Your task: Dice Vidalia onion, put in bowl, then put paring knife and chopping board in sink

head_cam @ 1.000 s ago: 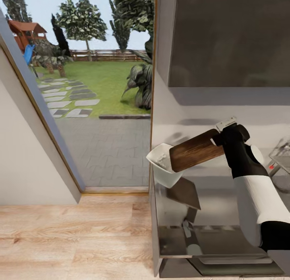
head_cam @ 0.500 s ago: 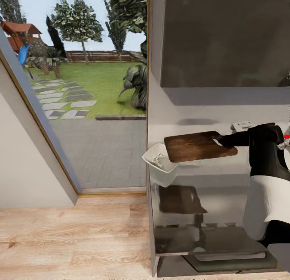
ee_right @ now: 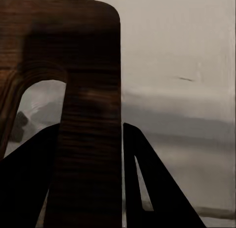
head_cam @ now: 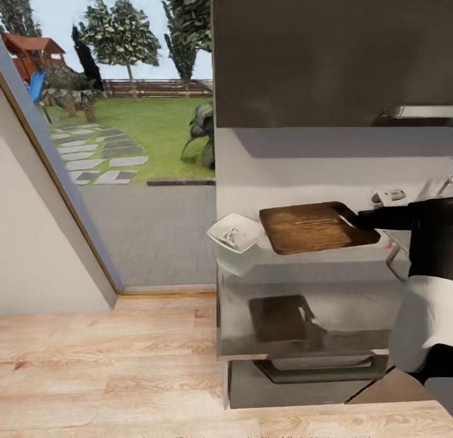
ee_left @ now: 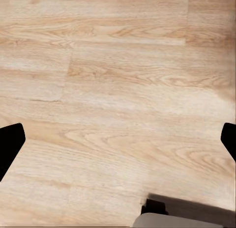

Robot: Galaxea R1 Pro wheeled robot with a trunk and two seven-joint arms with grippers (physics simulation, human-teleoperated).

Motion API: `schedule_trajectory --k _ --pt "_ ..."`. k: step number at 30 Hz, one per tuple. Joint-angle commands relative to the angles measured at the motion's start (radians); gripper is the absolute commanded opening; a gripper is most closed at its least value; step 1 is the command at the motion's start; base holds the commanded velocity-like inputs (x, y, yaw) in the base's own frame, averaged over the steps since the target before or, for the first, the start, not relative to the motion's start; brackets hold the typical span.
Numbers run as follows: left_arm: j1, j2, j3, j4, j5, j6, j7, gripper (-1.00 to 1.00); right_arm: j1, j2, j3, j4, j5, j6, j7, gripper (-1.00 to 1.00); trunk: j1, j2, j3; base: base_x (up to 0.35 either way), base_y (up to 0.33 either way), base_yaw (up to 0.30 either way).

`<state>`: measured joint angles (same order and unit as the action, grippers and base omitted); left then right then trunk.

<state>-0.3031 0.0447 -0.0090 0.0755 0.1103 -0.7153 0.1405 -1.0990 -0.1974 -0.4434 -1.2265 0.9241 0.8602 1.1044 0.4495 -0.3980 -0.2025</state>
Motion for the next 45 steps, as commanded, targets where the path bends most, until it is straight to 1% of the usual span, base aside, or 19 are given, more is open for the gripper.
schedule_trajectory --k 1,3,5,6,10,24,33,39,45 --pt "-0.002 0.000 -0.002 0.004 0.006 -0.006 -0.002 1.00 0.000 0.000 -0.025 0.000 0.002 0.000 0.010 -1.00 0.000 -0.002 -0.002 -0.038 -0.304 0.000" --pt "-0.002 0.001 -0.001 0.004 0.006 -0.006 0.000 1.00 0.003 0.002 -0.062 0.009 0.002 -0.026 0.009 -1.00 0.000 -0.002 -0.002 -0.015 -0.313 0.000" --pt "-0.002 0.000 -0.001 0.004 0.006 -0.006 0.000 1.00 0.005 0.003 -0.074 0.013 0.002 -0.069 0.009 -1.00 0.000 -0.002 -0.002 -0.005 -0.316 0.000" --pt "-0.002 0.000 -0.002 0.004 0.006 -0.006 0.000 1.00 0.005 0.004 -0.075 0.014 0.002 -0.075 0.009 -1.00 0.000 -0.002 -0.002 -0.002 -0.317 0.000" --pt "-0.002 0.000 -0.002 0.004 0.006 -0.006 0.001 1.00 0.005 0.008 -0.077 0.033 0.002 -0.087 0.008 -1.00 0.000 -0.002 -0.002 0.000 -0.318 0.000" --pt "-0.002 0.000 0.000 0.004 0.007 -0.006 0.002 1.00 0.005 0.009 -0.077 0.114 0.002 -0.090 -0.001 -1.00 0.000 -0.002 -0.002 -0.056 -0.316 0.000" --pt "-0.002 0.000 0.000 0.004 0.007 -0.006 0.002 1.00 0.005 0.010 -0.076 0.121 0.003 -0.090 -0.001 -1.00 0.000 -0.002 -0.002 -0.105 -0.313 0.000" --pt "-0.002 0.000 0.000 0.004 0.007 -0.006 0.002 1.00 0.005 0.010 -0.075 0.124 0.003 -0.090 -0.002 -1.00 0.000 -0.002 -0.002 -0.018 -0.316 0.002" --pt "-0.002 0.000 0.000 0.004 0.007 -0.006 0.002 1.00 0.005 0.010 -0.075 0.137 0.004 -0.090 -0.003 -1.00 0.000 -0.002 -0.002 0.000 -0.316 0.159"
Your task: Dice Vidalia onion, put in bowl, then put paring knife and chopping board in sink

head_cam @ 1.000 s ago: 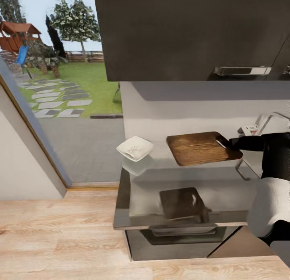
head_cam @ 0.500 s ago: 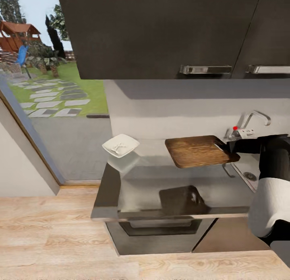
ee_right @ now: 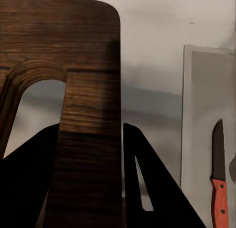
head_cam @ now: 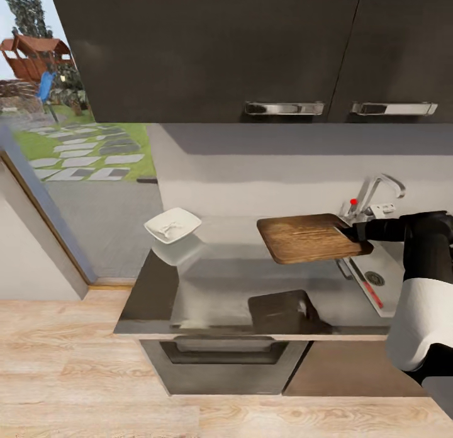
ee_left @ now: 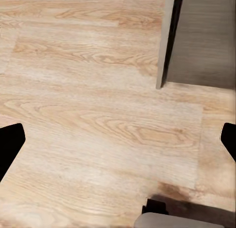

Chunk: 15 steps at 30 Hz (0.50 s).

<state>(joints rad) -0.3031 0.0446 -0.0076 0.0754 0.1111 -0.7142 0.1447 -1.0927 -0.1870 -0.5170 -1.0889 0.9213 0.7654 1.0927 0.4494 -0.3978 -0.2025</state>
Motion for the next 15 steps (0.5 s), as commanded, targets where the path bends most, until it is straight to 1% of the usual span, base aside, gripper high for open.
schedule_trajectory --k 1,9,15 --pt "-0.002 0.000 -0.002 0.004 0.006 -0.007 -0.002 1.00 -0.001 0.000 -0.001 0.000 0.007 0.005 0.009 -1.00 0.001 -0.002 -0.002 0.000 -0.316 0.240" --pt "-0.002 0.000 -0.002 0.004 0.007 -0.007 -0.002 1.00 -0.001 0.000 -0.003 0.001 0.005 0.004 0.009 -1.00 0.001 -0.002 -0.002 -0.007 -0.316 0.240" --pt "-0.002 0.000 -0.002 0.004 0.006 -0.007 -0.002 1.00 -0.001 -0.002 -0.003 0.001 0.005 0.003 0.010 -1.00 0.001 -0.002 -0.002 -0.126 -0.306 0.231"
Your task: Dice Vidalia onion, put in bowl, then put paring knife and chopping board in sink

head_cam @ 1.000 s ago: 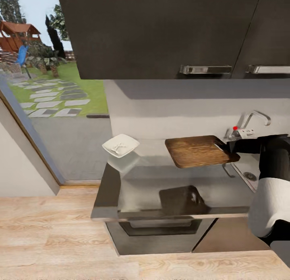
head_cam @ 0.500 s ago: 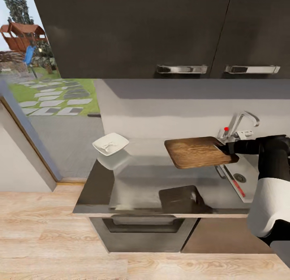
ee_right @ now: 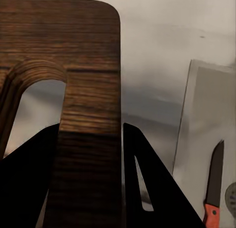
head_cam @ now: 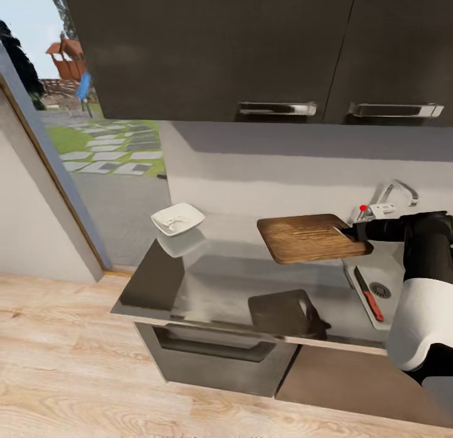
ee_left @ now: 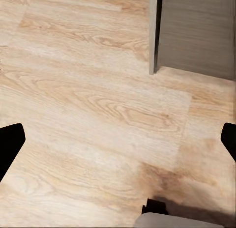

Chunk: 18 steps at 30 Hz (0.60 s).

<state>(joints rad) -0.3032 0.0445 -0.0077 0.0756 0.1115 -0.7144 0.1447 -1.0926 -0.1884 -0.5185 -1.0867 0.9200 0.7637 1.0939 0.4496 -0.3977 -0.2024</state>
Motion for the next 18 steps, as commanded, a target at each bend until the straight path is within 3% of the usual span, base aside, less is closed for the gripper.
schedule_trajectory --k 1,9,18 --pt "-0.002 0.000 -0.002 0.004 0.005 -0.007 -0.002 1.00 -0.001 0.000 -0.001 -0.001 0.007 0.005 0.009 -1.00 0.000 -0.002 -0.002 -0.160 -0.292 0.172" --pt "-0.002 0.000 -0.002 0.004 0.006 -0.007 -0.002 1.00 -0.001 0.000 -0.001 -0.001 0.007 0.005 0.008 -1.00 0.000 -0.002 0.004 -0.199 -0.261 -0.044" --pt "-0.002 0.000 -0.002 0.004 0.005 -0.007 -0.002 1.00 -0.001 0.001 -0.001 0.016 0.007 0.006 0.007 -1.00 0.000 -0.002 0.017 -0.027 -0.029 -0.143"
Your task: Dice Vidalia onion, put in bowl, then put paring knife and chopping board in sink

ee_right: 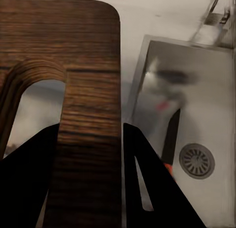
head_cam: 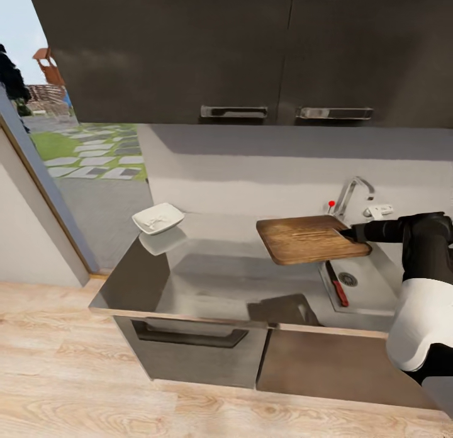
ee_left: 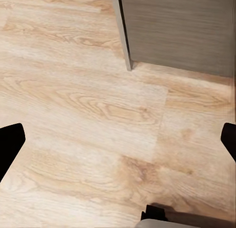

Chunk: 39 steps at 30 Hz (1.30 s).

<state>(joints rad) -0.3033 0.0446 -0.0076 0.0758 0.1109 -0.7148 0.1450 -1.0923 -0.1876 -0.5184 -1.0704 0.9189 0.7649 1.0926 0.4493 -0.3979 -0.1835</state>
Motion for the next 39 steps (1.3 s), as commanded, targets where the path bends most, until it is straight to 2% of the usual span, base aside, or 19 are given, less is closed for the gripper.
schedule_trajectory --k 1,18,20,22,24,26,27,29,30,31,32,34,37,38,39 --pt "-0.002 0.000 -0.002 0.004 0.006 -0.006 -0.002 1.00 -0.001 0.000 -0.002 0.000 0.008 0.005 0.009 -1.00 0.001 -0.002 -0.001 0.000 0.000 -0.163" --pt "-0.002 0.000 -0.002 0.004 0.006 -0.006 -0.002 1.00 -0.001 0.000 -0.002 0.003 0.008 0.005 0.005 -1.00 0.001 -0.002 0.024 0.000 0.000 -0.164" --pt "-0.002 0.000 -0.002 0.004 0.006 -0.006 -0.002 1.00 -0.001 0.001 -0.002 0.017 0.008 0.005 -0.020 -1.00 0.001 -0.002 0.026 0.000 0.000 -0.151" --pt "-0.002 0.000 -0.002 0.004 0.006 -0.006 -0.002 1.00 -0.001 0.005 -0.002 0.055 0.007 0.005 -0.078 -1.00 0.001 -0.002 0.029 0.000 0.000 -0.095" --pt "-0.002 0.000 -0.002 0.004 0.006 -0.007 -0.002 1.00 -0.001 0.027 -0.003 0.100 -0.001 0.005 -0.195 -1.00 0.001 -0.002 0.031 0.000 0.000 -0.024" --pt "-0.002 0.001 -0.002 0.004 0.006 -0.007 -0.002 1.00 -0.001 0.064 -0.004 0.140 -0.050 0.002 -0.347 -1.00 0.001 -0.002 0.031 0.000 0.000 -0.006" --pt "-0.002 0.000 -0.002 0.004 0.006 -0.006 -0.002 1.00 -0.001 0.081 -0.004 0.152 -0.105 -0.002 -0.427 -1.00 0.001 -0.002 0.031 0.000 0.000 -0.002" --pt "-0.002 0.000 -0.002 0.004 0.006 -0.006 -0.002 1.00 -0.001 0.100 -0.006 0.163 -0.249 -0.006 -0.555 -1.00 0.001 -0.002 0.031 0.000 0.000 -0.001" --pt "-0.002 0.001 -0.002 0.004 0.006 -0.006 -0.002 1.00 -0.001 0.103 -0.015 0.166 -0.315 -0.006 -0.596 -1.00 0.001 -0.002 0.031 0.000 0.000 0.000" --pt "-0.002 0.001 -0.002 0.004 0.006 -0.007 -0.003 1.00 -0.001 0.105 -0.035 0.172 -0.357 -0.007 -0.625 -1.00 0.001 -0.002 0.031 0.000 0.000 0.000" --pt "-0.002 0.001 -0.002 0.004 0.006 -0.007 -0.003 1.00 -0.001 0.105 -0.059 0.179 -0.380 -0.008 -0.643 -1.00 0.001 -0.002 0.031 0.000 0.000 0.000" --pt "-0.002 0.001 -0.002 0.004 0.006 -0.007 -0.002 1.00 -0.001 0.107 -0.089 0.185 -0.397 -0.011 -0.658 -1.00 0.001 -0.002 0.031 -0.003 0.000 0.000" --pt "-0.002 -0.001 -0.002 0.004 0.006 -0.007 -0.003 1.00 -0.001 0.108 -0.098 0.187 -0.401 -0.013 -0.666 -1.00 0.001 -0.002 0.031 -0.122 0.000 0.000" --pt "-0.002 -0.001 -0.002 0.004 0.006 -0.007 -0.003 1.00 -0.001 0.109 -0.098 0.189 -0.402 -0.013 -0.682 -1.00 0.001 -0.002 0.031 -0.231 0.000 0.000" --pt "-0.002 -0.001 -0.002 0.004 0.006 -0.007 -0.003 1.00 -0.001 0.112 -0.098 0.192 -0.403 -0.019 -0.734 -1.00 0.001 -0.002 0.031 -0.258 0.000 0.000"
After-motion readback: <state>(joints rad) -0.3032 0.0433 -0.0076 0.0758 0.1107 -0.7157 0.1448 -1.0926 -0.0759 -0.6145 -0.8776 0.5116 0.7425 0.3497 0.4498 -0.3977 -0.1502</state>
